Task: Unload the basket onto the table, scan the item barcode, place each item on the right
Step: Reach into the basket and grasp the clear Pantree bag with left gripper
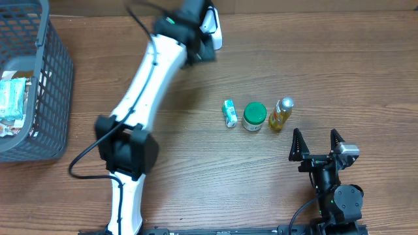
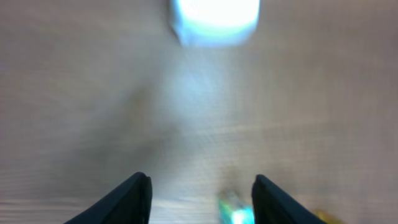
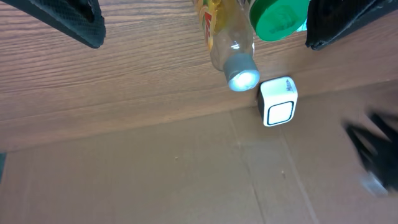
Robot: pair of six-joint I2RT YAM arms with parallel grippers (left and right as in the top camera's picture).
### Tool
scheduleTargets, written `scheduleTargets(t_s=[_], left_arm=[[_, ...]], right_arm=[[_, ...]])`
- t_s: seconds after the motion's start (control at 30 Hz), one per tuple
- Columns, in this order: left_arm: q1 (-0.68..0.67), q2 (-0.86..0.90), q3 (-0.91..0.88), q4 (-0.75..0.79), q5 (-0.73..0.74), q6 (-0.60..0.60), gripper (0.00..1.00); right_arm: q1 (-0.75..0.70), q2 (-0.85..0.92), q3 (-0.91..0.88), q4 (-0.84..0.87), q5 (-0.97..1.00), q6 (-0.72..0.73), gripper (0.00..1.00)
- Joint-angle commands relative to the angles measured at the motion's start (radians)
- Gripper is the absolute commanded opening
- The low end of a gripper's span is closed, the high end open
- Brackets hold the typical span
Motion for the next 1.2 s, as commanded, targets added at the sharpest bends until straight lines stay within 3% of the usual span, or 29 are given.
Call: scheduleTargets(t_s=[0.0,0.17,0.33,0.43,0.67,0.83,1.17], left_arm=[[0.079,-0.010,0.248,-0.067,-0.230,0.129,0.55],[0.179,-0.010,0.498,-0.143,-0.353,0.231,0.64],[0.292,-0.010,0.596,-0.154,-0.365,0.365,0.91],[0.357,-0.010,0.597,-0.175,-0.368,0.406,0.98],[0.531,-0.010,0.579,-0.229,-0.354,0.403,0.99],[0.674,-0.010,0.515,-0.228,-0.266,0.404,1.00],[0.889,-0.010,0.209,-0.145,-0.235,0.406,1.00]], right_arm=[[-0.002,-0.010,-0.011,0.005,-0.002,-0.005,1.00],[-0.002,-0.010,-0.011,0.005,-0.002,-0.005,1.00],[-0.002,-0.010,-0.011,0.005,-0.002,-0.005,1.00],[-0.002,-0.010,-0.011,0.005,-0.002,-0.005,1.00],[-0.002,-0.010,-0.011,0.005,-0.002,-0.005,1.00],[-0.002,-0.010,-0.011,0.005,-0.002,-0.005,1.00],[-0.002,-0.010,-0.011,0.005,-0.002,-0.005,1.00]])
